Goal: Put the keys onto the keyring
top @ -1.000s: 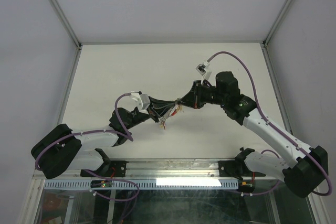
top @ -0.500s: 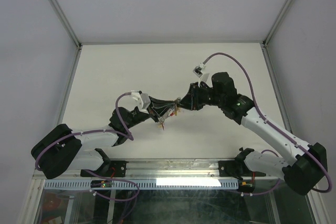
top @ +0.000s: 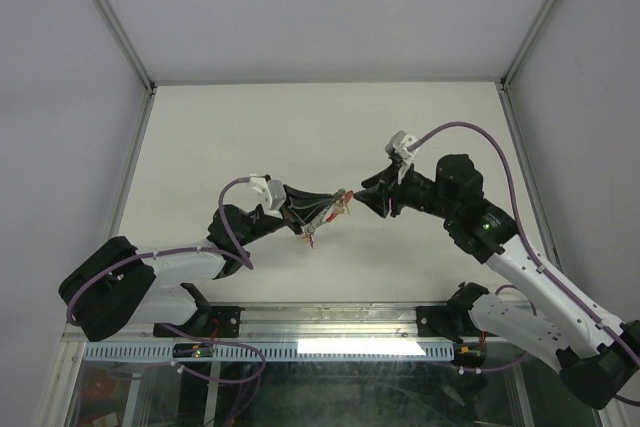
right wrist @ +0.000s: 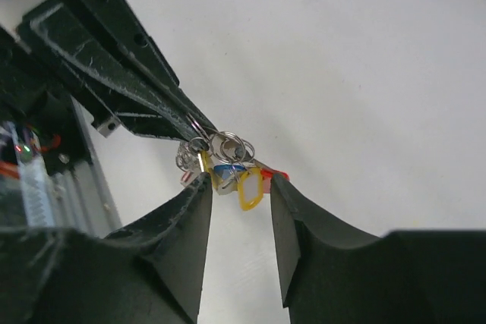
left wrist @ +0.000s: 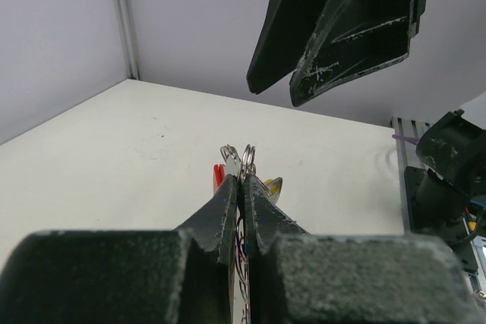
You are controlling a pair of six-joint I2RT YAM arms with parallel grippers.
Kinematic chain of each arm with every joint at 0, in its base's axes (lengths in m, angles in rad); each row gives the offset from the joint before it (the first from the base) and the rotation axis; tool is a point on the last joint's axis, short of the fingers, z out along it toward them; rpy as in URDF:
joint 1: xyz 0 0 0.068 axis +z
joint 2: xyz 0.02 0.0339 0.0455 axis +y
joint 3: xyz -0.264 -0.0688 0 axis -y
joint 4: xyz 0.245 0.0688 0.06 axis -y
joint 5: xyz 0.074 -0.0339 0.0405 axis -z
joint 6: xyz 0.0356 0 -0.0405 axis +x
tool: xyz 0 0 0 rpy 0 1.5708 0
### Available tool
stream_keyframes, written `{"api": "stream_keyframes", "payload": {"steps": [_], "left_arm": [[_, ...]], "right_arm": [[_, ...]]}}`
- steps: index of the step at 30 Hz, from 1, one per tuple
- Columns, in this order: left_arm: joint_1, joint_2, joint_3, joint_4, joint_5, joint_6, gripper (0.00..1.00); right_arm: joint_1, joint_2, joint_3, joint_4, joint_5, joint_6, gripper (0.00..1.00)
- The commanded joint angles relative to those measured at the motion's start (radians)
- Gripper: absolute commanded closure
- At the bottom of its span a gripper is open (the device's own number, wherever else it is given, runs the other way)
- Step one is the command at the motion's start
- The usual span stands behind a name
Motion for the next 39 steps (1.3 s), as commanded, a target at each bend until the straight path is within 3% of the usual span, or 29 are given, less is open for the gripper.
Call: {"api": "stream_keyframes", "payload": {"steps": [1,6,12,39], "left_arm": [[0.005,-0.016,0.040,0.091,0.064,-0.004,1.00],[0.005,-0.005,0.049,0.096,0.102,-0.003,1.00],[0.005,-0.002,0.054,0.091,0.138,0.003,1.00],[0.004,0.000,0.058,0.058,0.187,0.030,1.00]], "right_arm": [[0.034,-0.024,-0.028,0.126,-0.119,-0.343,0.62],[0.087,0.008,0.007,0.066,-0.191,-0.582,0.66],[0.098,0.046,0.034,0.058,-0.244,-0.667,0.72],[0.117,0.093,0.056,0.112,-0.245,-0.629,0.79]]}}
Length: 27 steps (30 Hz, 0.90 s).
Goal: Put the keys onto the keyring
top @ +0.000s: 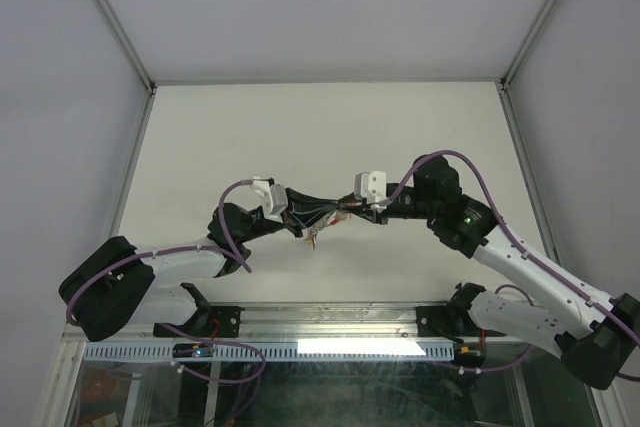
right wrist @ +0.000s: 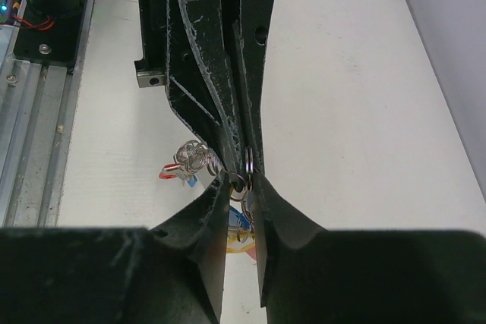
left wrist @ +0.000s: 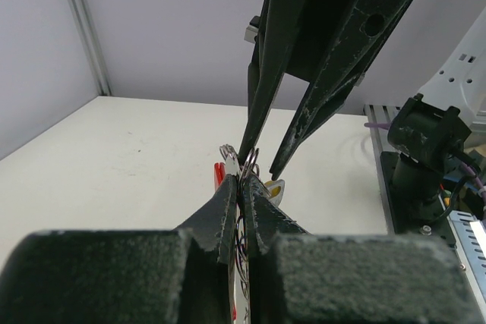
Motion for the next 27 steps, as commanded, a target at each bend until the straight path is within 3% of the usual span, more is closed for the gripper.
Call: {"api": "stream_keyframes", "payload": {"steps": [1,9,14,19,23,27], "left_arm": [[0.004,0.000,0.038,0.052,0.055,0.007,1.00],[0.004,0.001,0.045,0.038,0.071,0.017,1.00],[0.004,0.003,0.041,0.050,0.078,0.017,1.00],[0.005,-0.001,0.037,0.059,0.078,0.019,0.99],[0.004,-0.019,0.022,0.042,0.031,0.021,0.73],[0.004,-0.065,0.009,-0.020,-0.017,0.049,0.62]], "right_arm": [[0.012,0.012,0.060,0.081,-0.004,0.017,0.80],[0.017,0.036,0.077,0.053,-0.012,0.038,0.87],[0.017,0.053,0.109,-0.008,0.050,0.065,1.00],[0.017,0.122,0.210,-0.139,0.131,0.158,1.00],[0.015,0.160,0.277,-0.201,0.201,0.273,1.00],[0.016,0.175,0.306,-0.248,0.280,0.365,1.00]]}}
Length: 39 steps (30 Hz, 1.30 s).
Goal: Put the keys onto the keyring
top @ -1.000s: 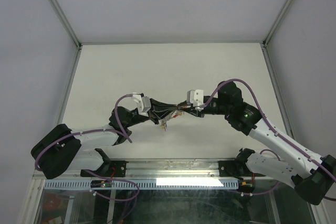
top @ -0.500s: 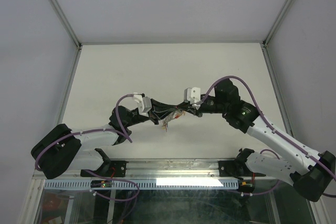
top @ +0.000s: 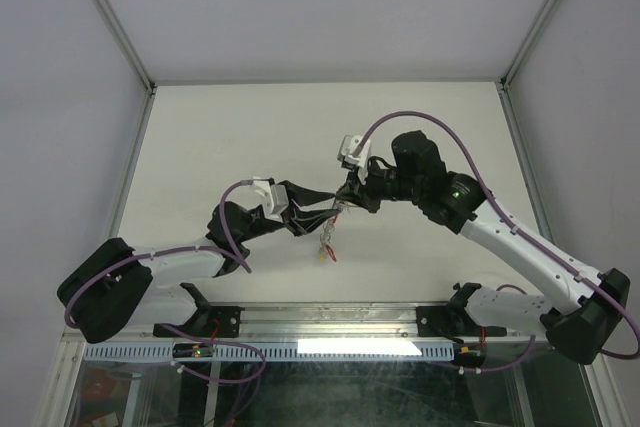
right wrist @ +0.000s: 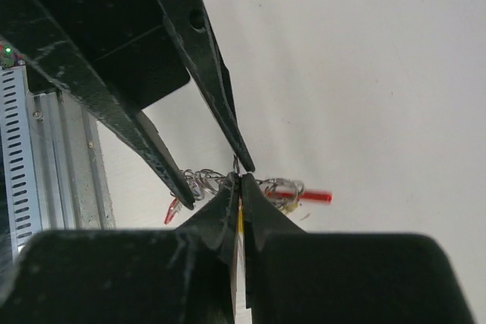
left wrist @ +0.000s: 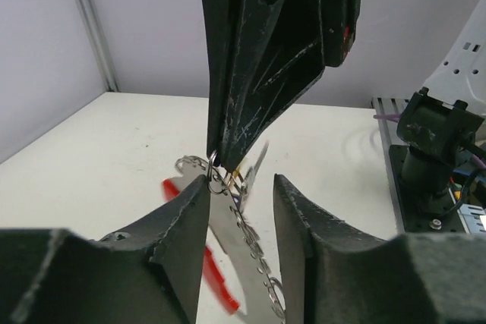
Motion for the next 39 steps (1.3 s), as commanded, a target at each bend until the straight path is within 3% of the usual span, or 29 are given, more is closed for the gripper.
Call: {"api": "stream_keyframes", "payload": {"steps": [1,9,17,22,28,33,39], "left_arm": [[-0.007,-0.076,0.004,-0.016,-0.038,0.033,0.62],[-0.007,-0.167,-0.021,-0.152,-0.173,0.069,0.58],[-0.006,-0.140,-0.018,-0.146,-0.258,0.022,0.47],[-0.006,-0.105,-0.005,-0.133,-0.321,-0.024,0.39],[-0.008,-0.075,0.039,-0.174,-0.347,-0.030,0.38],[-0.032,-0.023,0.081,-0.181,-0.346,-0.047,0.40],[-0.163,0.053,0.122,-0.171,-0.359,0.042,0.41]], "right_arm": [[0.000,0.005,0.083,-0.038,0.134,0.144,1.00],[0.000,0.042,0.182,-0.183,0.271,0.272,1.00],[-0.017,0.228,0.423,-0.456,0.349,0.399,1.00],[-0.074,0.327,0.542,-0.583,0.393,0.520,1.00],[-0.160,0.414,0.626,-0.724,0.482,0.678,1.00],[-0.202,0.393,0.566,-0.667,0.460,0.744,1.00],[-0.234,0.323,0.428,-0.522,0.440,0.827,1.00]]}}
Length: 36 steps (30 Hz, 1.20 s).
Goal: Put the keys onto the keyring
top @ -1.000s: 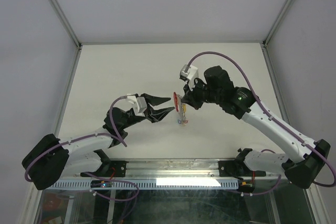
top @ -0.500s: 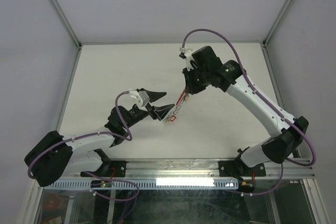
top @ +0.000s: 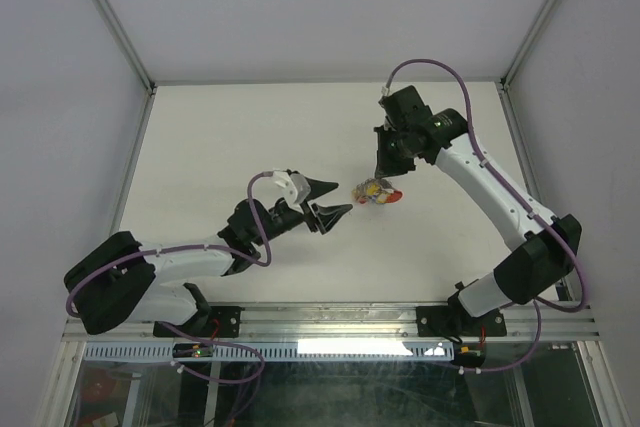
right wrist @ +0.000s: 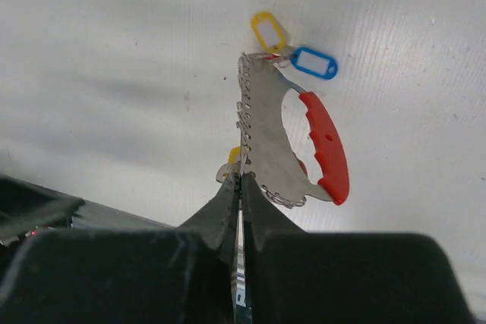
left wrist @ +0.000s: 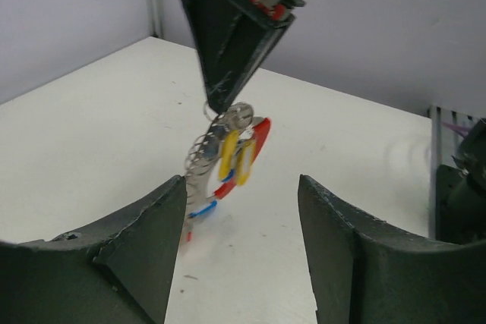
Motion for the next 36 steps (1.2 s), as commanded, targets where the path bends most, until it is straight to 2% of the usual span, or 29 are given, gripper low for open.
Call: {"api": "stream_keyframes", "payload": {"steps": [1,6,13,23,36], "left_arm": [[-0.091,0.049,0.050,0.041,-0.017,0.064,0.43],[-0.127,0.136,0.021,0.168,-0.054,0.090,0.50],[-0.131,0.250,0.017,0.276,-0.121,0.154,0.50],[-0.131,0.329,0.053,0.328,-0.173,0.139,0.54],[-0.131,0.381,0.094,0.334,-0.178,0.142,0.52]], "right_arm": [[-0.019,-0.095,-0.077,0.148,-0.013,0.108,1.00],[-0.024,-0.143,-0.150,0.230,-0.027,0.167,1.00],[-0.024,-0.165,-0.210,0.280,-0.088,0.215,1.00],[-0.024,-0.192,-0.258,0.302,-0.132,0.247,1.00],[-0.024,-0.208,-0.278,0.301,-0.162,0.250,1.00]]}}
